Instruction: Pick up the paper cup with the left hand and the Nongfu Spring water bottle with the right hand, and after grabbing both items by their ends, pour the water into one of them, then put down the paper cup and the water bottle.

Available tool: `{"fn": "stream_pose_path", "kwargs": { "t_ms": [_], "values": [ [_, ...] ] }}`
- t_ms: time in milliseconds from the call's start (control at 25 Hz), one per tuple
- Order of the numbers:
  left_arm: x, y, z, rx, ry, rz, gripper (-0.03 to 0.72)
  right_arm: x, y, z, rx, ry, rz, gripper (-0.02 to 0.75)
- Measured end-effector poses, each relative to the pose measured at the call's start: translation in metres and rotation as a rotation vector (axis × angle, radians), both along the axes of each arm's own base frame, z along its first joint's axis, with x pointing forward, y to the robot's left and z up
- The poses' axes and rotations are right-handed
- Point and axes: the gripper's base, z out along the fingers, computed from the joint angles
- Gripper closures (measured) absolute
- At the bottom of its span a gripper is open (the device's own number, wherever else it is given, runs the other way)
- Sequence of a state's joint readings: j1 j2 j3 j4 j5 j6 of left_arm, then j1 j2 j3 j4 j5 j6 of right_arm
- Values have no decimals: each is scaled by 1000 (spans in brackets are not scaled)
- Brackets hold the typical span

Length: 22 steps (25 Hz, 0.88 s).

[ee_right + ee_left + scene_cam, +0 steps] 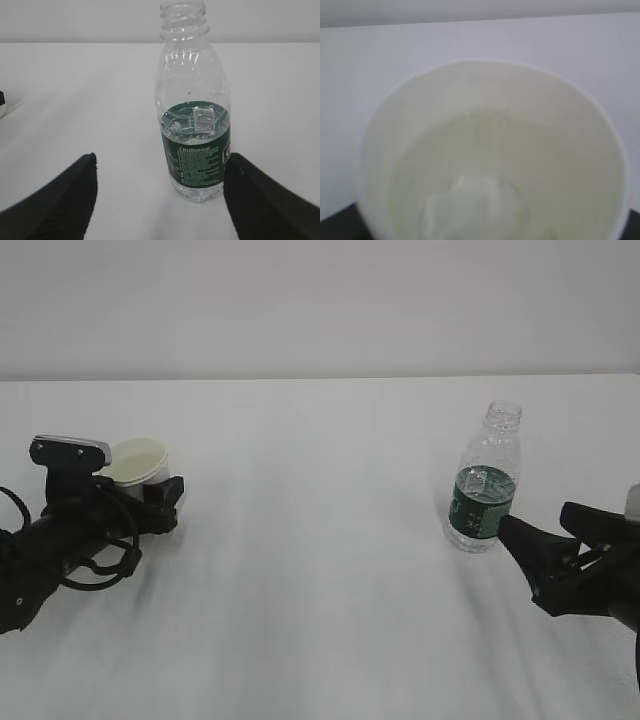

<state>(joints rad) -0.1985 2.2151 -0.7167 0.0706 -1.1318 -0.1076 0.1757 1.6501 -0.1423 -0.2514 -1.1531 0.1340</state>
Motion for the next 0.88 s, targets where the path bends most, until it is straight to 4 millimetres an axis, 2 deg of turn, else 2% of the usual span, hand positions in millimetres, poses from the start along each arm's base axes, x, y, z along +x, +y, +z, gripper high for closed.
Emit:
{"fn": "stream_pose_path", "kwargs": {
  "t_ms": [400,480,720,880],
  "values": [
    [0,-1,1,-1,-10,-5,50,0,0,0,0,0,0,149],
    [-1,0,0,0,-4,-5,11,0,0,0,0,0,0,149],
    [-14,2,-6,8,39,-5,-1,0,0,0,0,0,0,149],
    [-23,5,-3,11,54,-1,13,0,0,0,0,0,0,149]
  ]
}}
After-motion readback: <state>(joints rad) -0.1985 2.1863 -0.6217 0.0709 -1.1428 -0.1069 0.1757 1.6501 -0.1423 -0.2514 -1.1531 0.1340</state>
